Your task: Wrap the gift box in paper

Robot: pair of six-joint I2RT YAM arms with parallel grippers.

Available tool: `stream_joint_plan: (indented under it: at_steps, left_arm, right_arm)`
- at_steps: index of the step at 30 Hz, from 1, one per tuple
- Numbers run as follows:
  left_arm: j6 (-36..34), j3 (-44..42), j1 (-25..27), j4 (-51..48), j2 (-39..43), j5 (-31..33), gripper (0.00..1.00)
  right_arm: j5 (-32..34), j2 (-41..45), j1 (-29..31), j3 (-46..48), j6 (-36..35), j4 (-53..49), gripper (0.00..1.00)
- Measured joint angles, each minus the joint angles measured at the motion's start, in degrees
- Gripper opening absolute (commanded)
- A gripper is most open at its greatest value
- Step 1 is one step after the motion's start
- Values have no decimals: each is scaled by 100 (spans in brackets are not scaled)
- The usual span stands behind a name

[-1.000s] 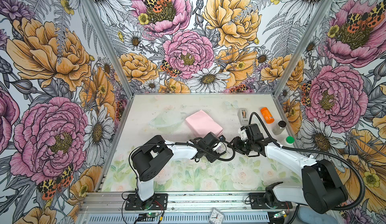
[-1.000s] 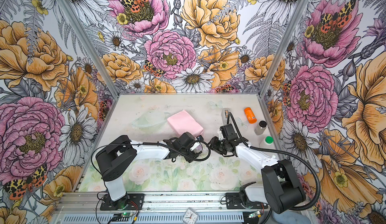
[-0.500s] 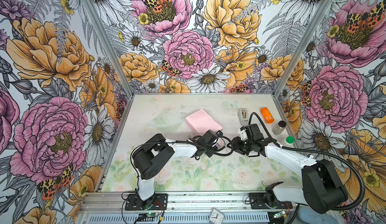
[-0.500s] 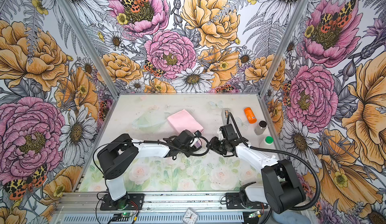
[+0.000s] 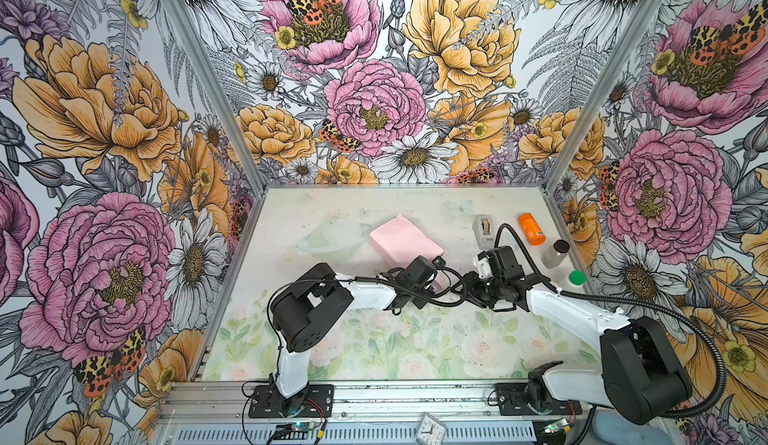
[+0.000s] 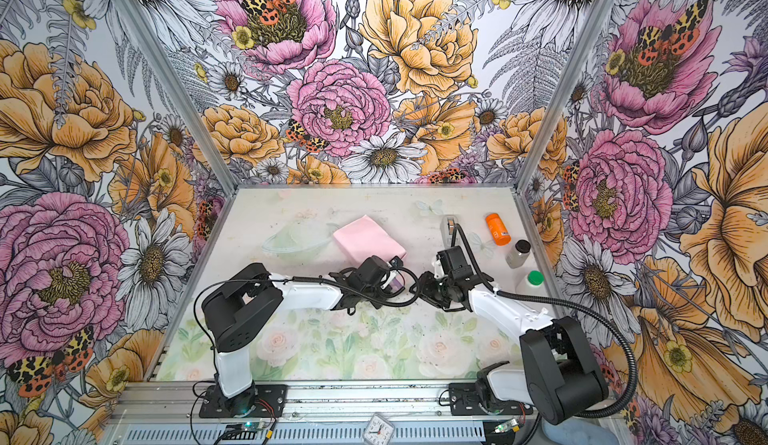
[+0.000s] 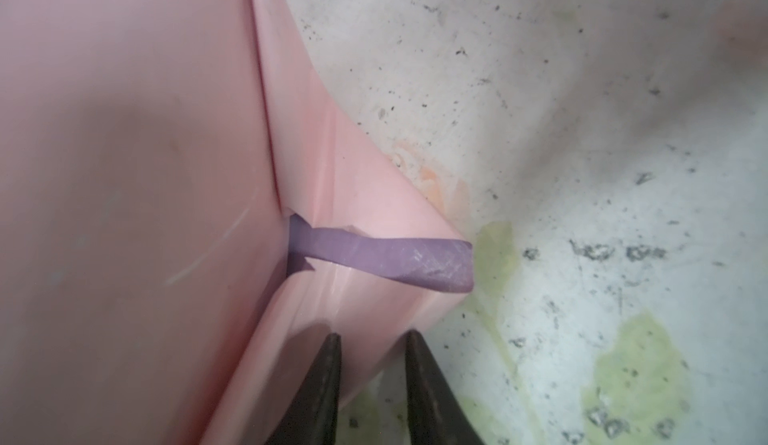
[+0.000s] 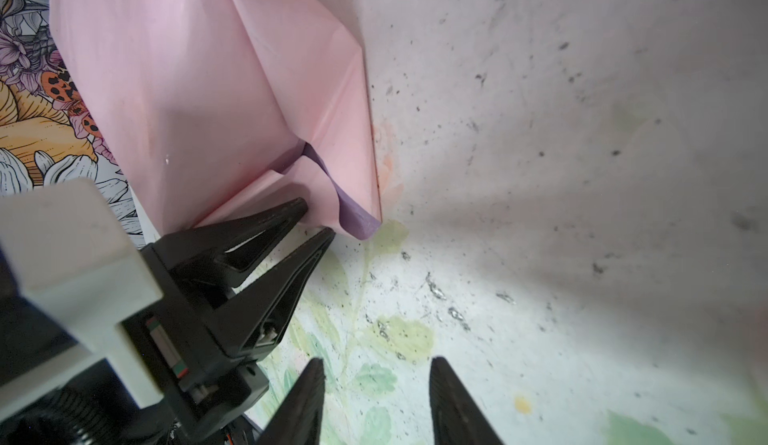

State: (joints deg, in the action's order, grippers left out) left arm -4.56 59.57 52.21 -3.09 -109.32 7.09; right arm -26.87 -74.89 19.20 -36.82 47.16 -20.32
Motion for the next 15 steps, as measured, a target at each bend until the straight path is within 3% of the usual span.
stream_joint_plan:
  at_steps: [8,15]
  left_arm:
    - [98,0,-26,85,0,0,1]
    - [168,-133,-87,361,28,-26,0]
  right_arm:
    - [2,-50,0,2,289,264,46]
    - [2,-352,0,2,710,697,49]
